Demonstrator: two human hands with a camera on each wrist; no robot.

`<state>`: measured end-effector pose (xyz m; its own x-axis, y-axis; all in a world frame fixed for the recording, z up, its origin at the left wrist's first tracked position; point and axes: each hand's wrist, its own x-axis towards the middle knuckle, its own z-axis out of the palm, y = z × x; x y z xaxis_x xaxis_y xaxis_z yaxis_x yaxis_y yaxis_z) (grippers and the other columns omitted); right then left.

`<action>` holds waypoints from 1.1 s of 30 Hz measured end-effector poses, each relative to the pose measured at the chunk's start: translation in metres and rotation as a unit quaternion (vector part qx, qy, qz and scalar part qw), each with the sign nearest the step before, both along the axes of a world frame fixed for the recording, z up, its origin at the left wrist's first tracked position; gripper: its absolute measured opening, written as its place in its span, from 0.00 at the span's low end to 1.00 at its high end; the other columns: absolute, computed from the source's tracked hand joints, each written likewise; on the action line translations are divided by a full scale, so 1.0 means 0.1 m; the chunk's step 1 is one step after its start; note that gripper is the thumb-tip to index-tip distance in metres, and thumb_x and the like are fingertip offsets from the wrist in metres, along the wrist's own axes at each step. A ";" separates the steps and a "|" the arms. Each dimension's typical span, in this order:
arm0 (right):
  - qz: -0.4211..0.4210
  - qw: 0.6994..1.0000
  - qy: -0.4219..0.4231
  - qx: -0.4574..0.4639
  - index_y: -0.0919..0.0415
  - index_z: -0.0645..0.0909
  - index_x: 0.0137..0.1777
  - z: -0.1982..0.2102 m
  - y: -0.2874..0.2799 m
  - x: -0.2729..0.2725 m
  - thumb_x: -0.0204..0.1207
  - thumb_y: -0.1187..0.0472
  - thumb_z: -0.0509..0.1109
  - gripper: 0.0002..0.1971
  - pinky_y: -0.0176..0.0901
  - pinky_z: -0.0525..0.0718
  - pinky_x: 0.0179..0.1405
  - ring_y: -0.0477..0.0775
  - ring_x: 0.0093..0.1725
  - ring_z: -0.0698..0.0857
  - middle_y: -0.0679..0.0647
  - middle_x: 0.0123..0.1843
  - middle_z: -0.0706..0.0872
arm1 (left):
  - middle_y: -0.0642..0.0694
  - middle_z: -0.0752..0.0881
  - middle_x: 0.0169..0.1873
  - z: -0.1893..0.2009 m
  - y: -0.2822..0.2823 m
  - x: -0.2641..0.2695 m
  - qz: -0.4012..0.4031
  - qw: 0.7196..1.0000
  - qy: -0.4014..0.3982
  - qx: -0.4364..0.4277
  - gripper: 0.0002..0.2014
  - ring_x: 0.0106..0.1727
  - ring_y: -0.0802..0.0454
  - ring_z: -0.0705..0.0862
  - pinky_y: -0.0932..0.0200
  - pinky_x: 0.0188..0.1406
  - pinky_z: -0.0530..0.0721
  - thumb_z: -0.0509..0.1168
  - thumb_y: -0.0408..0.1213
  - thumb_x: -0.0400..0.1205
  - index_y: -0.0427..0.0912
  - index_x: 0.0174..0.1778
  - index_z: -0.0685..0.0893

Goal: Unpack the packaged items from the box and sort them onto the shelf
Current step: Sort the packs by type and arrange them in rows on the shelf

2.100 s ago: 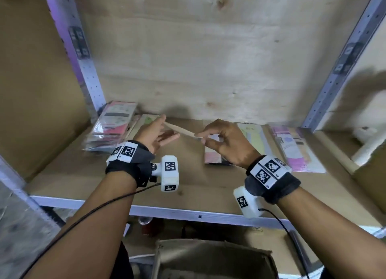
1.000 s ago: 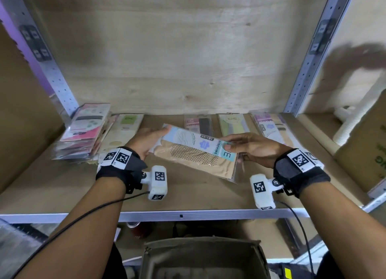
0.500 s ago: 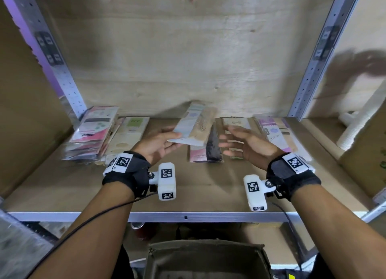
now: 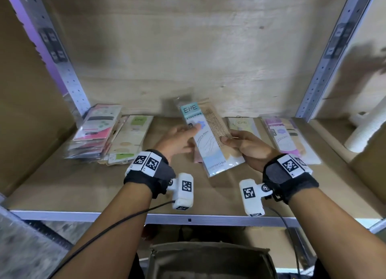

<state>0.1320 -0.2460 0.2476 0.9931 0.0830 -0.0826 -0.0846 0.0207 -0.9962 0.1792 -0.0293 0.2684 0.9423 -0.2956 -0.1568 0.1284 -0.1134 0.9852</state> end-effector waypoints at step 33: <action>0.129 0.972 0.062 -0.185 0.66 0.78 0.74 0.09 -0.22 -0.43 0.80 0.71 0.70 0.22 0.59 0.70 0.81 0.67 0.73 0.81 0.65 0.69 0.85 | 0.47 0.83 0.18 -0.21 0.38 0.23 -0.003 0.988 -0.075 0.134 0.28 0.16 0.56 0.77 0.73 0.11 0.65 0.63 0.60 0.83 0.42 0.24 0.80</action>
